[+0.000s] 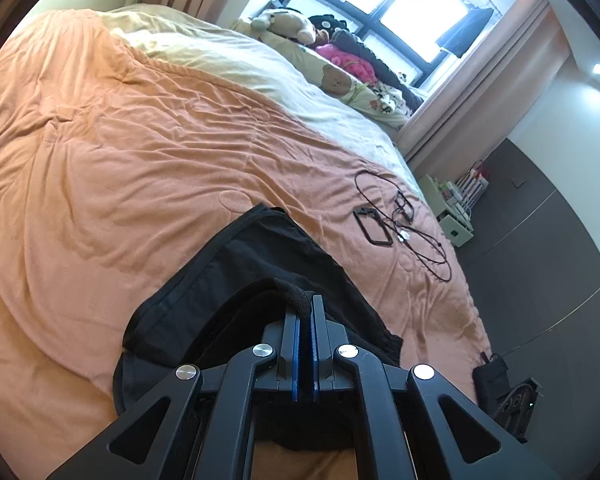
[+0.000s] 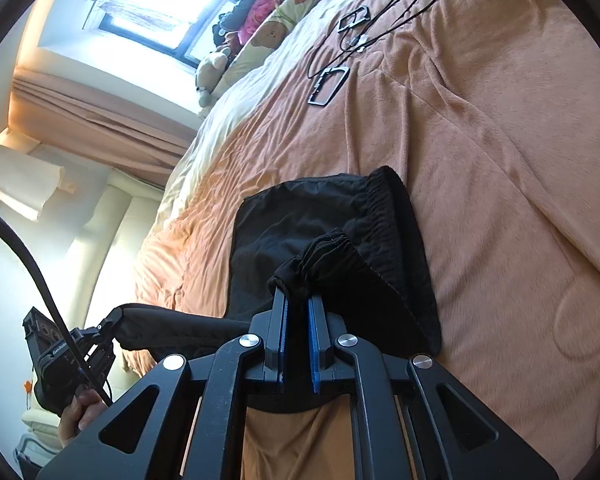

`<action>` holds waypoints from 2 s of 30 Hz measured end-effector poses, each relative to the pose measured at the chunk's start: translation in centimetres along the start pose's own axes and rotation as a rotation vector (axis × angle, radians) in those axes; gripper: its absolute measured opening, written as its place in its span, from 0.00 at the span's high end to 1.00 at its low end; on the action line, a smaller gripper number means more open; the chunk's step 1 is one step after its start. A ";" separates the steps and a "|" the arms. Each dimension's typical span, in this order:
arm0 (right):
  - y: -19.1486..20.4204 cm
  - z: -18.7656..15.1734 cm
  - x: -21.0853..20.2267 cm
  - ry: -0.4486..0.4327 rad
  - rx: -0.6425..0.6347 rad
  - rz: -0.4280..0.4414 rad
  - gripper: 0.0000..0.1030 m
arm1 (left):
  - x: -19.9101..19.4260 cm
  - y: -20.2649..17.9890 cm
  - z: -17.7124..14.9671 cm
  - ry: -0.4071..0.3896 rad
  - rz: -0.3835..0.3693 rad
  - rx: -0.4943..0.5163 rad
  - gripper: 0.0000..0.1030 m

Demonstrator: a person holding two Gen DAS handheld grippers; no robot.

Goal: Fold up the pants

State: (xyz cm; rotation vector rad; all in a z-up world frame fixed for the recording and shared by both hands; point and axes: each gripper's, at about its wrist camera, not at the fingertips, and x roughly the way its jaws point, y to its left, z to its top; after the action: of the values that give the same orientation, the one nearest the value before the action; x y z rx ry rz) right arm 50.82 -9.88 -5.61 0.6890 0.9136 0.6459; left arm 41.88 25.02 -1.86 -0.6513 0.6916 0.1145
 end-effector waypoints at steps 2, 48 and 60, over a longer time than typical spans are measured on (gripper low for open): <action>0.0 0.7 1.1 0.005 -0.005 -0.004 0.94 | 1.8 0.3 0.9 0.013 0.015 0.005 0.96; 0.7 5.2 7.7 0.088 -0.432 -0.203 0.27 | 16.7 2.8 -1.1 0.415 0.360 0.644 0.31; 1.3 4.8 7.9 0.069 -0.479 -0.197 0.27 | 20.2 2.0 1.0 0.339 0.393 0.749 0.31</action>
State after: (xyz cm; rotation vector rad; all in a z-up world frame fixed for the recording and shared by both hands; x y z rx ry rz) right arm 58.37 -4.39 -6.36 0.1476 0.8356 0.6819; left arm 57.36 24.96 -14.95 0.1982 1.1045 0.0973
